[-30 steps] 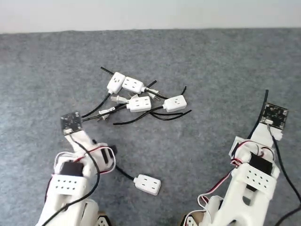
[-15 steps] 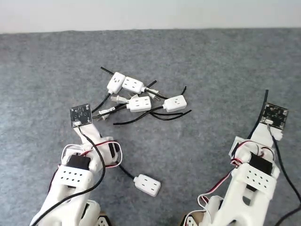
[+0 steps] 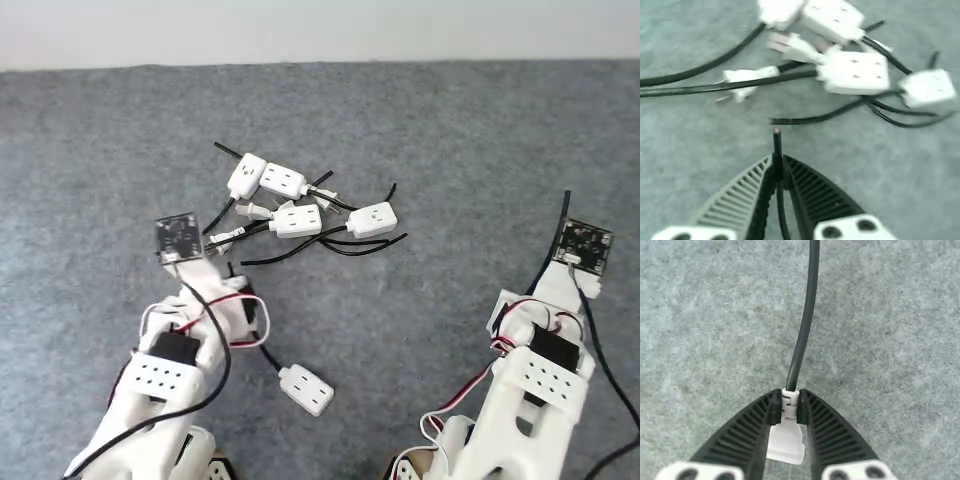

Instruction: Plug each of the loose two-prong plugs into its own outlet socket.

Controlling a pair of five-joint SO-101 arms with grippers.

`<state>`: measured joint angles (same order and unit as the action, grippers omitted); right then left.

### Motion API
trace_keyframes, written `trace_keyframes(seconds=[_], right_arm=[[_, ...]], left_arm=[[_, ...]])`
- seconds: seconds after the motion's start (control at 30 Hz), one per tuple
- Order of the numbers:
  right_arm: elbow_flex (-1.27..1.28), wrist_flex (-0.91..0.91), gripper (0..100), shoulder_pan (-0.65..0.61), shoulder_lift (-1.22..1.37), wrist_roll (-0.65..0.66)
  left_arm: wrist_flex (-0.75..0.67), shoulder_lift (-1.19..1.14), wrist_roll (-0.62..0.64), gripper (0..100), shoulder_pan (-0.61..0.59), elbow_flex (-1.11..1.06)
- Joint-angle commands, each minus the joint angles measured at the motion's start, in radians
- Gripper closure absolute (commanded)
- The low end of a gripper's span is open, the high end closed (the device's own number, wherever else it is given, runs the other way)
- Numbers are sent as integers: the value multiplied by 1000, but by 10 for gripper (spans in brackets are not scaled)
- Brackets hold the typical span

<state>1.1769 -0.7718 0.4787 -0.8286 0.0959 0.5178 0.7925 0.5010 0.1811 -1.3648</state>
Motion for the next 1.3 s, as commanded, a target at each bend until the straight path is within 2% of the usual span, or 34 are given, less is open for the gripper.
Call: trace_keyframes(seconds=[0.0, 0.1, 0.37, 0.6, 0.7, 0.83, 1.03, 1.17, 1.27], right_arm=[[-11, 18, 990, -12, -24, 11], [-11, 18, 990, -12, -24, 11], [-11, 18, 990, -12, -24, 11], [-11, 18, 990, -10, -24, 11], [-11, 18, 990, -8, -25, 11], [-11, 19, 990, -8, -25, 11], [-11, 19, 990, -8, -25, 11], [-11, 19, 990, -8, -25, 12], [-11, 19, 990, -8, -24, 12]], left_arm=[[-28, -3, -15, 987, 103, 18], [-29, -3, -17, 987, 153, 48], [-60, -11, -20, 982, 167, 165], [-66, -282, -23, 846, 198, 291], [-69, -422, -100, 837, 192, 380], [-69, -496, -212, 884, 190, 473], [-69, -405, -230, 887, 190, 443], [-64, -238, -160, 887, 190, 371], [-64, -78, -178, 886, 190, 294]])
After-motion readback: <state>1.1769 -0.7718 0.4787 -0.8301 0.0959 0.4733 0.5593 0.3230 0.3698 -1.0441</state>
